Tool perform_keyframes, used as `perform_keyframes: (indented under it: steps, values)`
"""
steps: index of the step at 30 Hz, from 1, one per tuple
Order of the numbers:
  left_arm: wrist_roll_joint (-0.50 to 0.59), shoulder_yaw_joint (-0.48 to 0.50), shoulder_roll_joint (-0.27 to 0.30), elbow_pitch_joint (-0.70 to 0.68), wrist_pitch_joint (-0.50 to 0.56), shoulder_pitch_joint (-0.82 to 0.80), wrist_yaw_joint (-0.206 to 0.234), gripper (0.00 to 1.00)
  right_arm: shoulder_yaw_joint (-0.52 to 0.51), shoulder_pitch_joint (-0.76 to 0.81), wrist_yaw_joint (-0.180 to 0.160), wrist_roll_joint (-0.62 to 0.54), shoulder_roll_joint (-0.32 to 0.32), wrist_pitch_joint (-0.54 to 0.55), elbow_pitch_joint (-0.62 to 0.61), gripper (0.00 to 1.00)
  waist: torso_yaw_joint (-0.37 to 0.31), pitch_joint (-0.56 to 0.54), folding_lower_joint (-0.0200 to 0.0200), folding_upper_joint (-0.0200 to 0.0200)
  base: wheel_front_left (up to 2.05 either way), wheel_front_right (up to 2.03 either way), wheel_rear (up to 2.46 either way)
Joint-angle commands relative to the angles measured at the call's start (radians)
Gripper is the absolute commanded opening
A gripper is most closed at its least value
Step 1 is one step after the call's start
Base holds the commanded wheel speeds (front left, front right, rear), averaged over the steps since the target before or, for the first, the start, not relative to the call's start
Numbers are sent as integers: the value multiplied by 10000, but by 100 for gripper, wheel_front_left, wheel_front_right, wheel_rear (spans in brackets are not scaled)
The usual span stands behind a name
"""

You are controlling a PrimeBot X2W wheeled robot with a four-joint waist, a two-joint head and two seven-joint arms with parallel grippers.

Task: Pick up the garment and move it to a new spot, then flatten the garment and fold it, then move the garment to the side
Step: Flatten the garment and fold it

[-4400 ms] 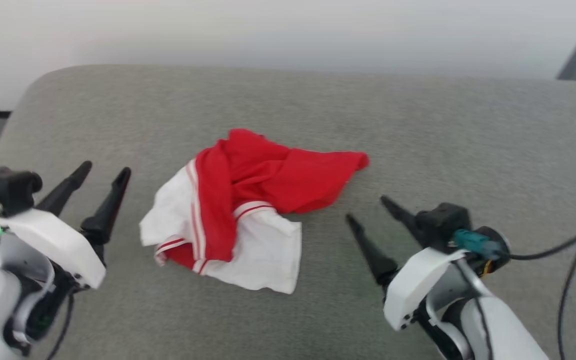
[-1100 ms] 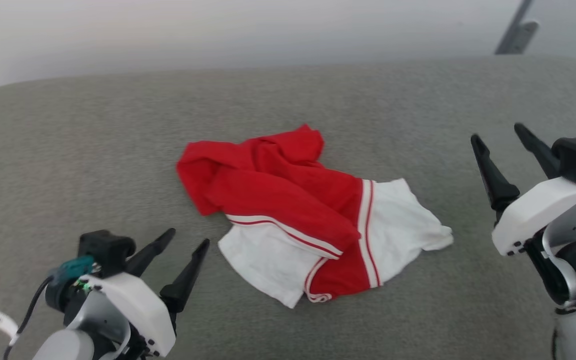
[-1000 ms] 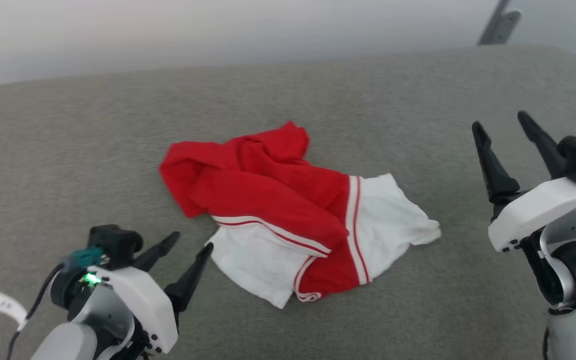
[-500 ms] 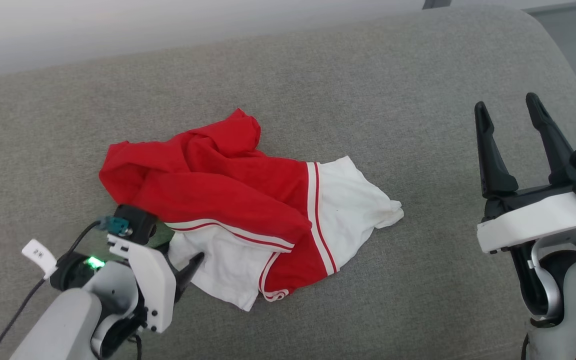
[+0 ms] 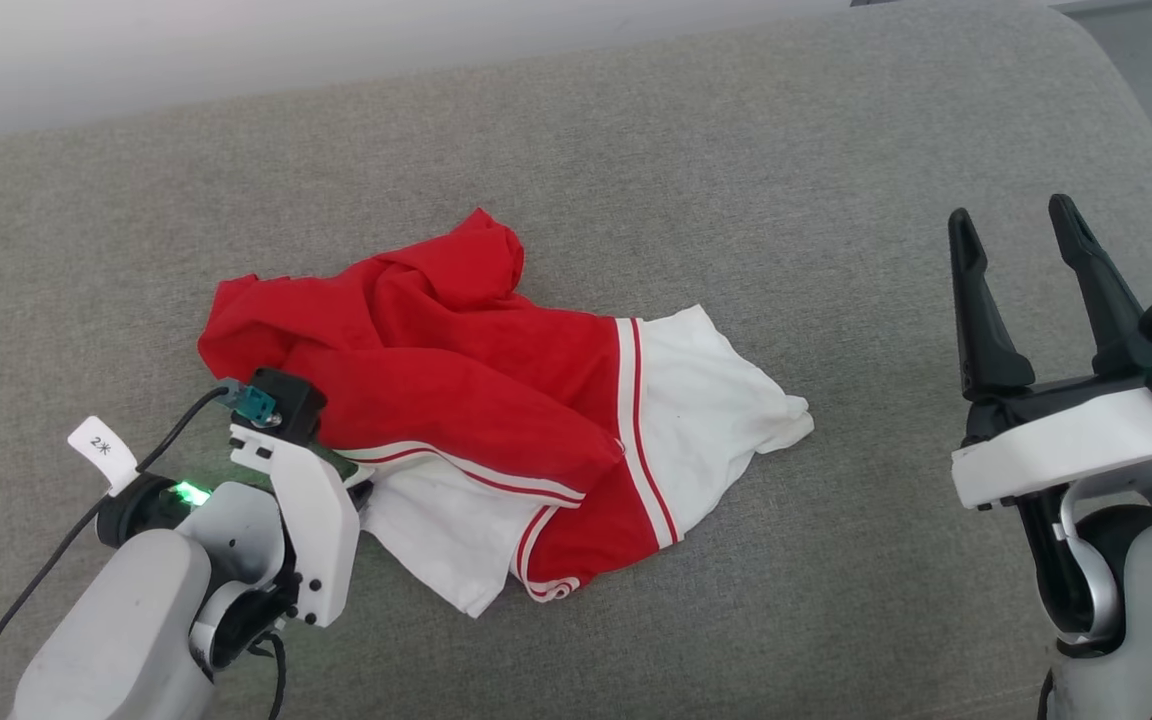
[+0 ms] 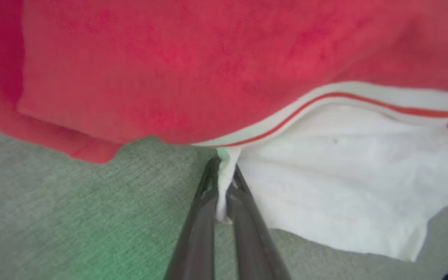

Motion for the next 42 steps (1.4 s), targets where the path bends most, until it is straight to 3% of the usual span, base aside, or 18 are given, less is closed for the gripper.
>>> perform_keyframes:
  steps: [1, 16, 24, 31, 38, 42]
  values:
    - [78, -302, 98, 328, 376, 677, 76, 0, -35, 113, -8, 54, 33, -51, 40, 100, 75, 5, 0, -1, 0, 0, 0]
    - [-222, 266, 979, -2323, 908, 1167, 795, 0, -149, 264, -8, 238, 27, 44, 112, 100, 549, -38, 0, -1, 0, 0, 0]
    - [-636, 1315, 2252, -4230, 1475, 2000, 1553, 0, -264, 434, -8, 152, 28, 137, 1, 100, 707, -105, 0, -1, 0, 0, 0]
    - [-1080, 2376, 3467, -4933, 1817, 2751, 1860, 0, -327, 597, -8, 178, 26, 213, -66, 100, 798, -134, 0, -1, 0, 0, 0]
    - [-1210, 2775, 4312, -4102, 1851, 3014, 1412, 0, -361, 587, -8, 227, 27, 259, -52, 100, 866, -7, 0, -1, 0, 0, 0]
    - [-1340, 2656, 4178, -3098, 1571, 2474, 868, 0, -311, 520, -8, 263, 27, 241, 14, 100, 913, 112, 0, -1, 0, 0, 0]
